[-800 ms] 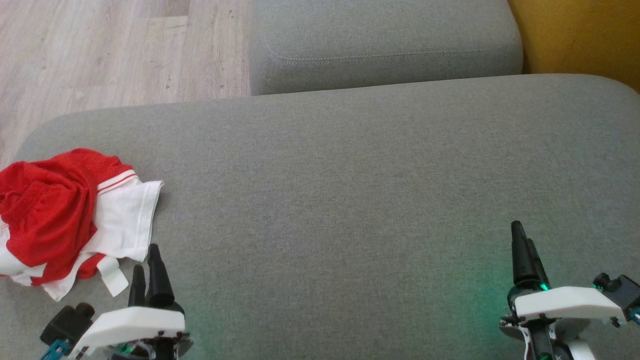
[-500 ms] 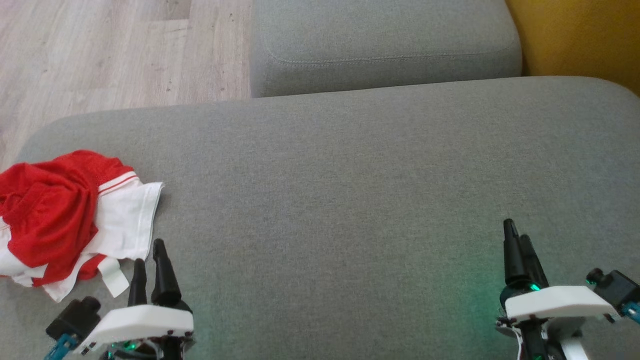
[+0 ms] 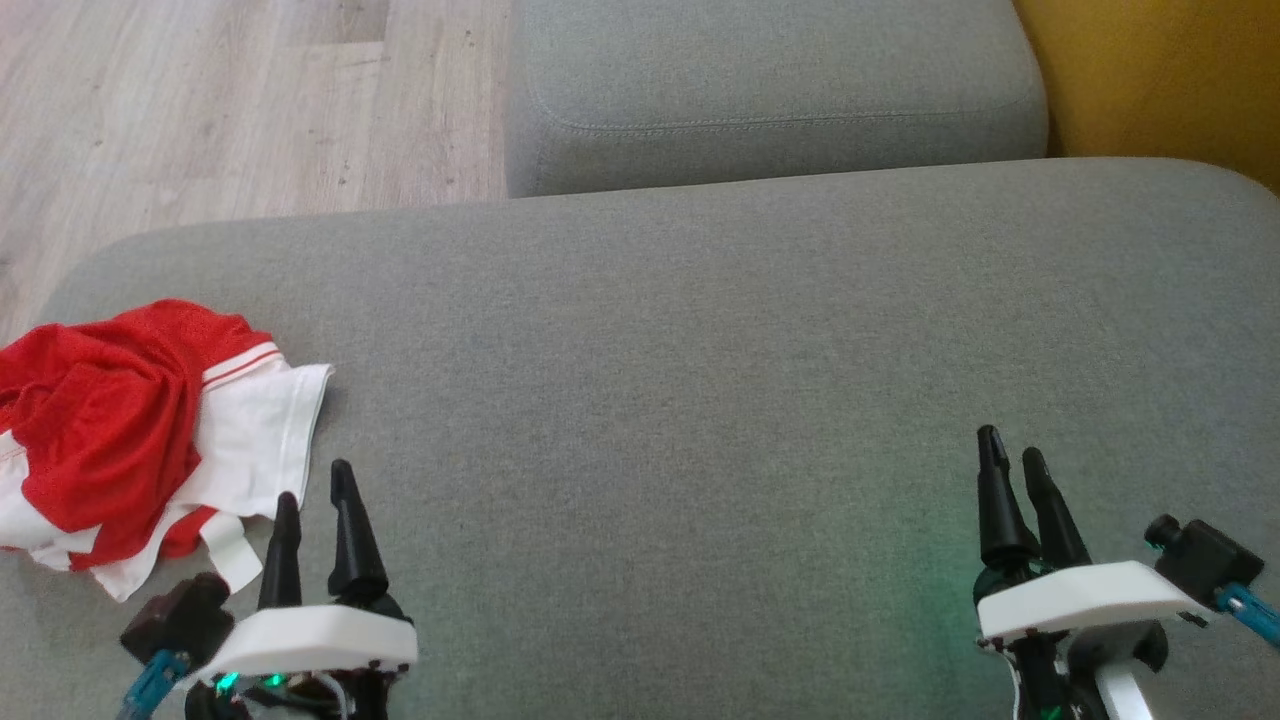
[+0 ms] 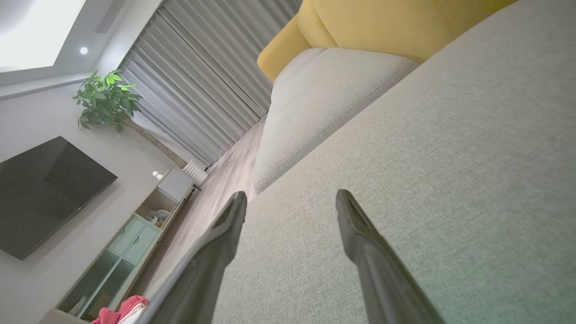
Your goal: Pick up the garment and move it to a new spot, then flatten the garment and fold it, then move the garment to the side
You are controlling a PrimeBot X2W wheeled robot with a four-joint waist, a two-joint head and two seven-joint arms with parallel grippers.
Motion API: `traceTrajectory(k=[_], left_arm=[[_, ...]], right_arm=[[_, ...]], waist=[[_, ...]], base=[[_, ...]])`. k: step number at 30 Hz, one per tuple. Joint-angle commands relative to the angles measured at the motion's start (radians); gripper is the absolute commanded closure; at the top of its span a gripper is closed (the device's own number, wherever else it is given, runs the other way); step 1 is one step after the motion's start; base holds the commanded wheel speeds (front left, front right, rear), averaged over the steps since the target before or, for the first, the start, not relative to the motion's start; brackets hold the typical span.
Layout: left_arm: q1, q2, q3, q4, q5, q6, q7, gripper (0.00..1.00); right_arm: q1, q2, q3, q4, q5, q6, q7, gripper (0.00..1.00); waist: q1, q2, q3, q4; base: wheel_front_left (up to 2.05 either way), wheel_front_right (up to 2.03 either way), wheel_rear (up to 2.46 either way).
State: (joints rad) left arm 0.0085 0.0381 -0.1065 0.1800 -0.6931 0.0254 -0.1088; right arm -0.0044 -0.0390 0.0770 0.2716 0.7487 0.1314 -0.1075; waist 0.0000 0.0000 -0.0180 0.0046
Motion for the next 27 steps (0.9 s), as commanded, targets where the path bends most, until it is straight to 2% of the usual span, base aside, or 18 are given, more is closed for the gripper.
traceTrajectory(k=[1,27], left_arm=[[-0.028,0.009,0.008,-0.042,0.036,0.005,-0.018,0.0],[-0.023,0.011,-0.032,-0.036,0.342,0.013,-0.094,0.0]], right_arm=[[-0.051,-0.008,0.023,-0.04,-0.034,0.0,-0.018,0.0],[-0.064,-0.01,0.059,-0.019,-0.353,-0.001,-0.095,0.0]], waist=[[0.0,0.0,0.0,0.001],[0.0,0.0,-0.002,-0.007]], base=[[0.0,0.0,0.0],[0.0,0.0,0.0]])
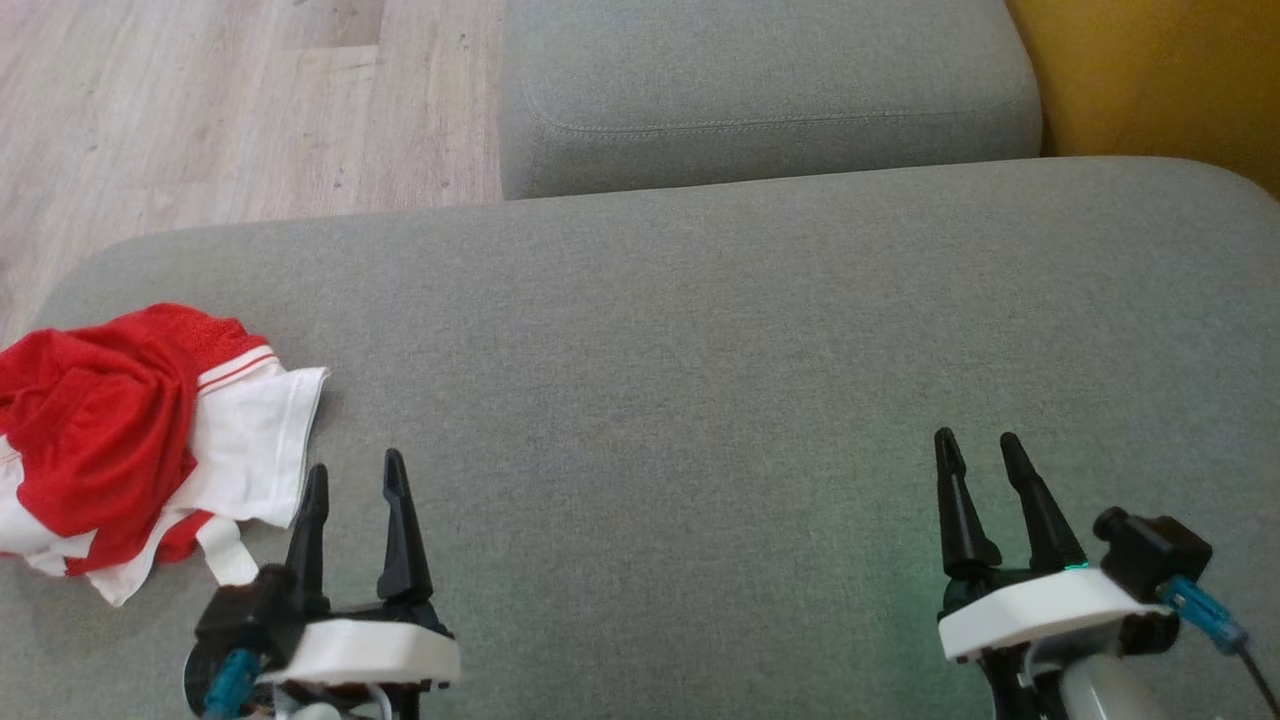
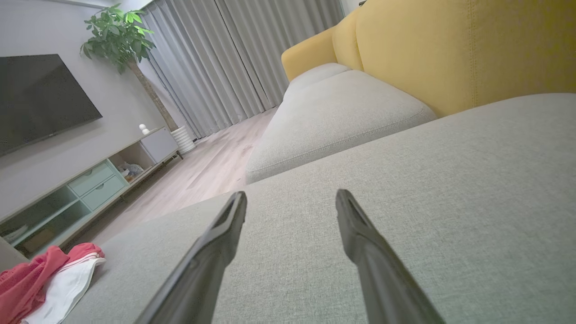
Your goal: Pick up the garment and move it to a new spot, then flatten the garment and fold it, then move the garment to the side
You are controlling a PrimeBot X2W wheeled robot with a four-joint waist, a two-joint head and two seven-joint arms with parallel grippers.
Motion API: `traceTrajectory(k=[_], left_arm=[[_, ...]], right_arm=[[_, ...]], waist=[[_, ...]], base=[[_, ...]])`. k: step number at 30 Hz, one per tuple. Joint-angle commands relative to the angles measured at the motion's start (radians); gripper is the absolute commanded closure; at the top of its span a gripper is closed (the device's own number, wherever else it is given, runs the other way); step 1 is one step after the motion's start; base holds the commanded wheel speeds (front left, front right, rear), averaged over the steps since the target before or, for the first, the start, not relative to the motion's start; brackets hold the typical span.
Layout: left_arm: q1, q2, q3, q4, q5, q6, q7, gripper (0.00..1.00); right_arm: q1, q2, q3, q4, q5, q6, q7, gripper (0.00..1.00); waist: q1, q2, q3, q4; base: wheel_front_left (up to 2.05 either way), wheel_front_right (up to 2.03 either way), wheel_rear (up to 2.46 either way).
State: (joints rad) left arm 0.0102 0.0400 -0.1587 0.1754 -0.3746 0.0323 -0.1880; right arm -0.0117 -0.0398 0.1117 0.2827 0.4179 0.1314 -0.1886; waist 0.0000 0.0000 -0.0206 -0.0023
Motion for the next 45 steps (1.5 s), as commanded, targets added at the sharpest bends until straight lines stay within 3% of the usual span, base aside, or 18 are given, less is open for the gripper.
traceTrajectory(k=[1,20,37,45], left_arm=[[-0.024,0.009,0.018,-0.03,0.035,0.007,-0.018,0.0],[-0.028,0.01,-0.013,-0.011,0.262,0.04,-0.073,0.0],[-0.03,0.01,-0.007,0.027,0.25,0.049,-0.074,0.0],[-0.037,0.01,-0.012,0.027,0.247,0.048,-0.074,0.0]], right_arm=[[-0.057,-0.009,0.024,-0.029,-0.035,-0.001,-0.017,0.0],[-0.074,-0.01,0.046,-0.027,-0.268,-0.001,-0.073,0.0],[-0.064,-0.01,0.029,-0.017,-0.264,-0.001,-0.073,0.0],[-0.053,-0.01,0.02,-0.019,-0.255,-0.001,-0.073,0.0]], waist=[[0.0,0.0,0.0,0.0],[0.0,0.0,-0.005,-0.015],[0.0,0.0,-0.018,-0.013],[0.0,0.0,-0.013,0.064]], base=[[0.0,0.0,0.0],[0.0,0.0,0.0],[0.0,0.0,0.0],[0.0,0.0,0.0]])
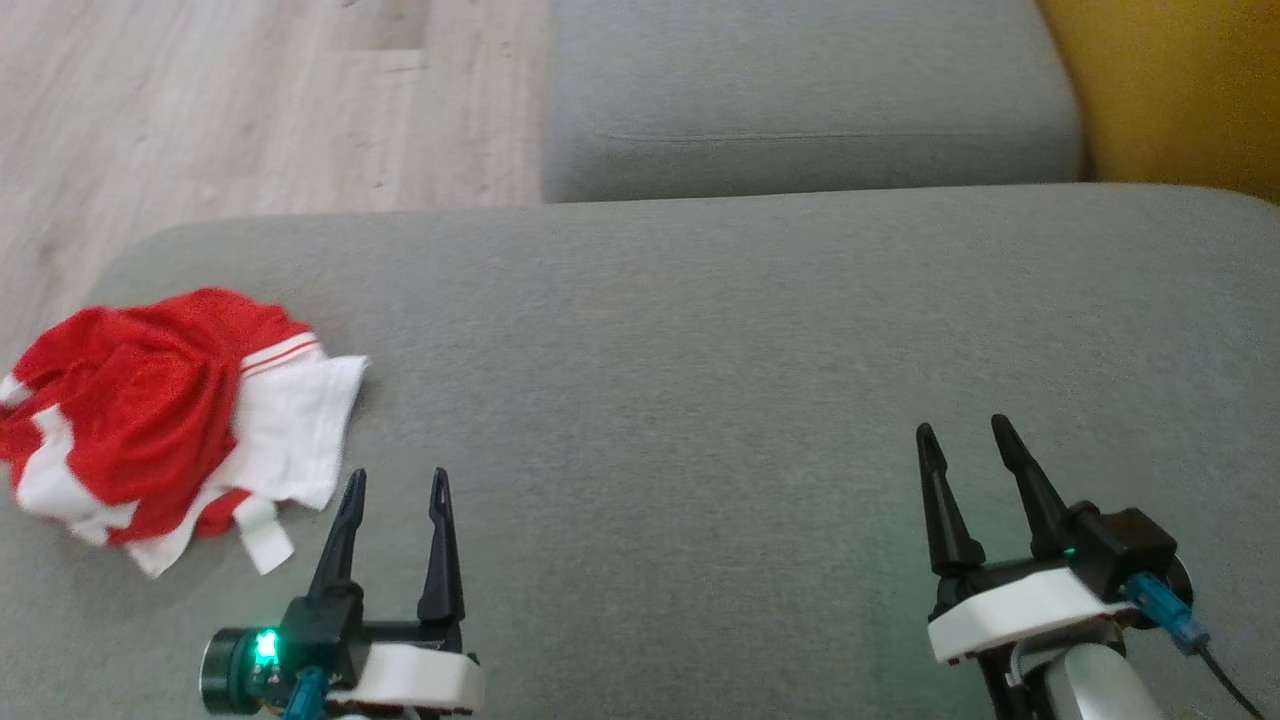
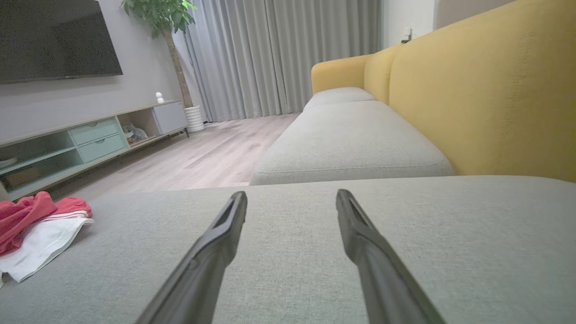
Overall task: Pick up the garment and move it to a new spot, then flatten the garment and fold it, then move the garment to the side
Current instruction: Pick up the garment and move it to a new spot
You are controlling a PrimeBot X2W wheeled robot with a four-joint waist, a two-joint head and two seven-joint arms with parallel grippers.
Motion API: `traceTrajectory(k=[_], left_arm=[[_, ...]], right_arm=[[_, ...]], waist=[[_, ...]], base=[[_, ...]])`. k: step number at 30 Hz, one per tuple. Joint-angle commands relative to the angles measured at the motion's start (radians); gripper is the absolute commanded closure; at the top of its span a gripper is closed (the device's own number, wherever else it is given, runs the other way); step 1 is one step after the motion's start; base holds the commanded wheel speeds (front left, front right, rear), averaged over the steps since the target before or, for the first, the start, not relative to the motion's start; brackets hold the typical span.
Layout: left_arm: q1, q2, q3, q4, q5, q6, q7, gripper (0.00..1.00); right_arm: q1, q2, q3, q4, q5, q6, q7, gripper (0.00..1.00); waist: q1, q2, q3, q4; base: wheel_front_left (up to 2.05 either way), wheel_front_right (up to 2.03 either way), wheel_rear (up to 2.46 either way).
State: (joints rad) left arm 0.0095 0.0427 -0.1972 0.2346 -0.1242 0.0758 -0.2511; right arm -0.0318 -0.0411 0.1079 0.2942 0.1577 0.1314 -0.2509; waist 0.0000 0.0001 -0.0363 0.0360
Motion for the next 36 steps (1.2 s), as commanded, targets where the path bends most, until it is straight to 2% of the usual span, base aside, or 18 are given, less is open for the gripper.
traceTrajectory(k=[1,6,8,14,20,26,30,33,34,36], left_arm=[[-0.038,0.008,0.025,-0.034,-0.002,0.005,-0.011,0.0],[-0.042,0.008,0.022,-0.033,0.005,0.007,-0.011,0.0],[-0.036,0.008,0.03,-0.038,0.008,0.012,-0.011,0.0],[-0.025,0.008,0.047,-0.051,0.012,0.016,-0.011,0.0],[-0.023,0.008,0.064,-0.07,-0.003,0.052,-0.011,0.0],[-0.057,0.008,0.091,-0.126,0.006,0.072,-0.011,0.0],[-0.171,0.012,0.116,-0.122,0.01,0.03,-0.011,0.0],[-0.31,0.038,0.142,-0.079,0.022,-0.002,-0.011,0.0],[-0.31,0.038,0.142,-0.079,0.022,-0.002,-0.011,0.0],[-0.417,0.066,0.144,-0.001,0.029,-0.028,-0.011,0.0]], right_arm=[[-0.032,-0.009,0.022,-0.031,0.004,-0.001,-0.011,0.0],[-0.03,-0.009,0.025,-0.033,0.001,-0.001,-0.011,0.0],[-0.03,-0.009,0.027,-0.036,0.006,-0.001,-0.011,0.0],[-0.033,-0.009,0.03,-0.044,0.005,-0.001,-0.011,0.0],[-0.022,-0.009,0.022,-0.048,-0.011,-0.001,-0.011,0.0],[-0.02,-0.009,0.004,-0.057,-0.059,-0.001,-0.011,0.0],[-0.049,-0.009,-0.023,-0.07,-0.121,-0.001,-0.011,0.0],[-0.086,-0.013,-0.035,-0.083,-0.176,-0.001,-0.011,0.0],[-0.086,-0.013,-0.035,-0.083,-0.176,-0.001,-0.011,0.0],[-0.109,-0.032,-0.035,-0.094,-0.195,-0.001,-0.011,0.0]], waist=[[0.0,-0.0001,0.004,0.044],[0.0,-0.0001,0.014,0.145],[0.0,-0.0001,0.018,0.216],[0.0,-0.0001,0.031,0.351],[0.0,-0.0001,0.043,0.451],[0.0,-0.0001,0.096,0.486],[0.0,-0.0001,0.18,0.479],[0.0,-0.0001,0.25,0.459],[0.0,-0.0001,0.25,0.459],[0.0,-0.0001,0.291,0.444]], base=[[0.0,0.0,0.0],[0.0,0.0,0.0],[0.0,0.0,0.0],[0.0,0.0,0.0],[0.0,0.0,0.0],[0.0,0.0,0.0],[0.0,0.0,0.0],[0.0,0.0,0.0],[0.0,0.0,0.0],[0.0,0.0,0.0]])
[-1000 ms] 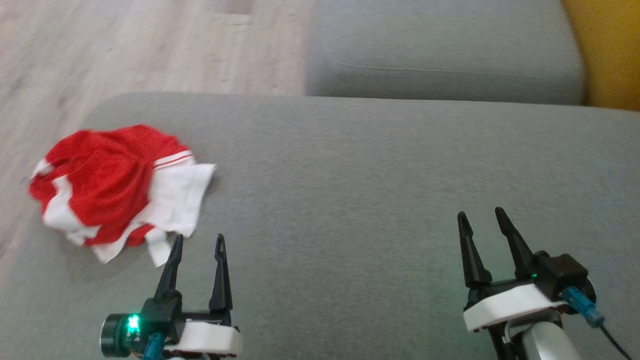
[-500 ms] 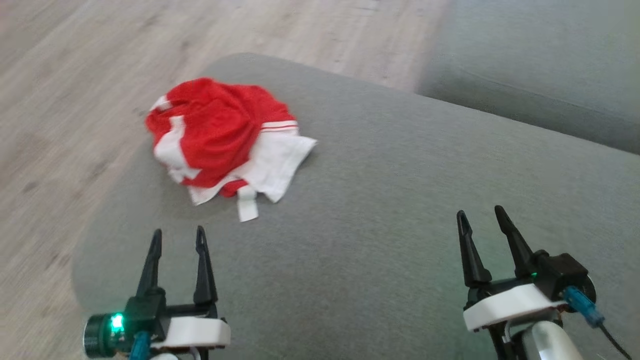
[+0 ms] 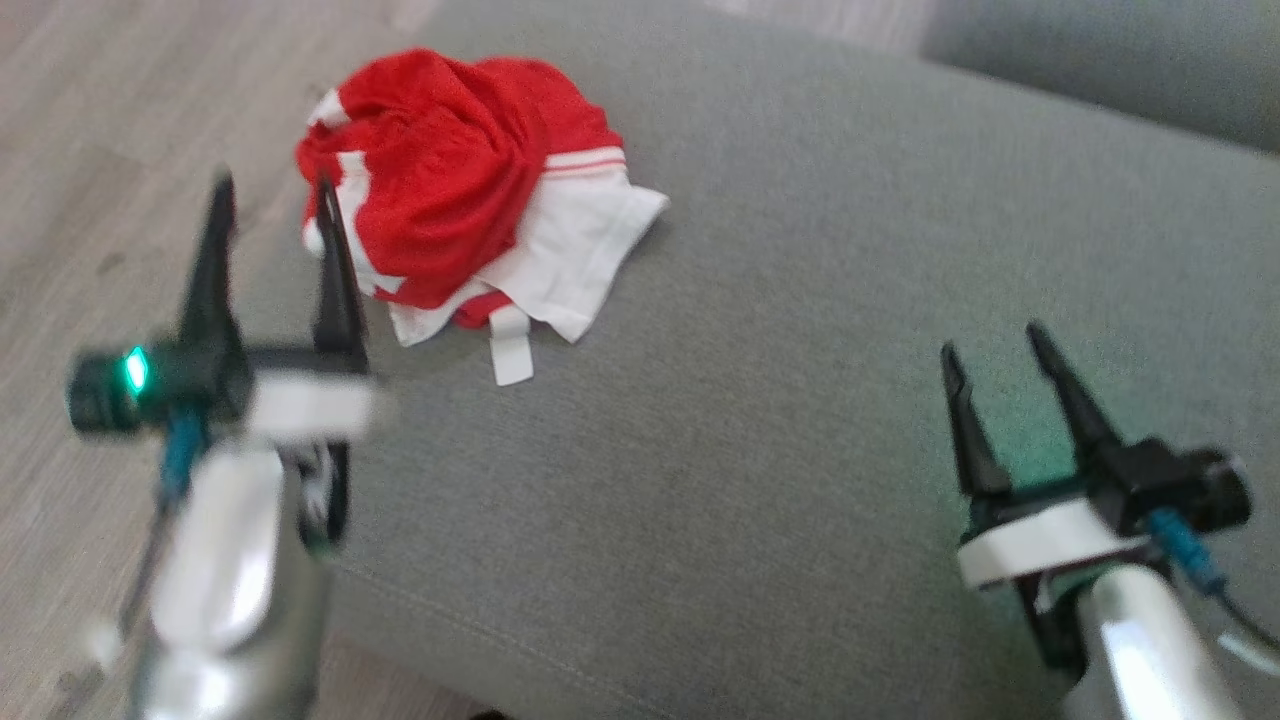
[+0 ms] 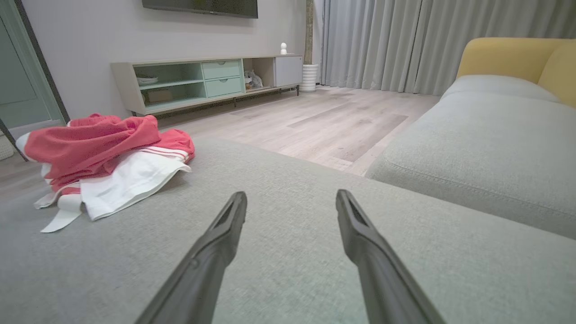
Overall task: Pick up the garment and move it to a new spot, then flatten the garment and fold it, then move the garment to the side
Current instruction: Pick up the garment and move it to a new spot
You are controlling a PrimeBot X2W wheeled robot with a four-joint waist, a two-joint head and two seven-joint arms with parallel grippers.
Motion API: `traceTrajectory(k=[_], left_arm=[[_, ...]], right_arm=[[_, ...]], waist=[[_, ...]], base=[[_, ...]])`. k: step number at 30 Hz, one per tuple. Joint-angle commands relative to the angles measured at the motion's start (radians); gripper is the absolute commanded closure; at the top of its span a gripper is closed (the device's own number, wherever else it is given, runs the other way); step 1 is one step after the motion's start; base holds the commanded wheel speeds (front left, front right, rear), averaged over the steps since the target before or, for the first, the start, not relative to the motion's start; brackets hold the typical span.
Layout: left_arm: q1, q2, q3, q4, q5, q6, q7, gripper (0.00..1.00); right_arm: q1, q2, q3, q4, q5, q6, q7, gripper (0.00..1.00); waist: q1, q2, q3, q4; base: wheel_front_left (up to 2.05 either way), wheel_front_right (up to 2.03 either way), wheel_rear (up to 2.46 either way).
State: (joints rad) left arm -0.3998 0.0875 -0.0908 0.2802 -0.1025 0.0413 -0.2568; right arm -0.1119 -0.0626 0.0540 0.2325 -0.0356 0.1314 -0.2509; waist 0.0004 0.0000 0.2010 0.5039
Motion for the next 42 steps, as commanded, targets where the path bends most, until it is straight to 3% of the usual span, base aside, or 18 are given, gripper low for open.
traceTrajectory(k=[1,7,14,20,22,23,33,38,42], left_arm=[[-0.064,0.038,0.038,0.006,0.01,-0.006,-0.004,0.0],[-0.364,0.116,0.036,0.3,0.004,-0.071,0.155,0.0],[-0.505,0.15,0.019,0.578,-0.043,-0.144,0.281,0.0],[-0.55,0.184,0.008,0.713,-0.042,-0.136,0.27,0.0],[-0.561,0.184,0.01,0.74,-0.046,-0.132,0.245,0.73],[-0.566,0.184,0.008,0.752,-0.046,-0.133,0.234,1.0],[-0.633,0.219,0.001,0.746,-0.049,-0.126,0.066,1.0],[-0.674,0.264,-0.034,0.633,-0.007,-0.118,0.03,1.0],[-0.699,0.285,-0.077,0.492,0.018,-0.137,0.048,1.0]], right_arm=[[-0.039,-0.023,0.023,-0.039,-0.008,-0.001,-0.011,0.0],[-0.075,-0.094,0.027,-0.075,-0.012,-0.001,-0.011,0.0],[-0.093,-0.13,0.006,-0.1,-0.001,-0.001,-0.011,0.0],[-0.115,-0.132,0.012,-0.116,-0.001,-0.001,-0.011,0.0],[-0.123,-0.132,0.011,-0.116,-0.002,-0.001,-0.011,0.0],[-0.126,-0.131,0.011,-0.115,-0.001,-0.001,-0.011,0.0],[-0.133,-0.09,0.018,-0.098,0.012,-0.001,-0.011,0.0],[-0.13,-0.041,0.033,-0.081,0.023,-0.001,-0.011,0.0],[-0.122,-0.006,0.037,-0.073,0.038,-0.001,-0.011,0.0]], waist=[[-0.0004,0.0,0.074,-0.035],[-0.0004,0.0,0.174,-0.11],[-0.0004,0.0,0.26,-0.178],[-0.0004,0.0,0.305,-0.2],[-0.0004,0.0,0.311,-0.2],[-0.0004,0.0,0.312,-0.199],[-0.0004,0.0,0.225,-0.215],[-0.0004,0.0,0.131,-0.269],[-0.0004,0.0,0.05,-0.346]], base=[[0.0,0.0,0.0],[0.0,0.0,0.0],[0.0,0.0,0.0],[0.0,0.0,0.0],[0.0,0.0,0.0],[0.0,0.0,0.0],[0.0,0.0,0.0],[0.0,0.0,0.0],[0.0,0.0,0.0]])
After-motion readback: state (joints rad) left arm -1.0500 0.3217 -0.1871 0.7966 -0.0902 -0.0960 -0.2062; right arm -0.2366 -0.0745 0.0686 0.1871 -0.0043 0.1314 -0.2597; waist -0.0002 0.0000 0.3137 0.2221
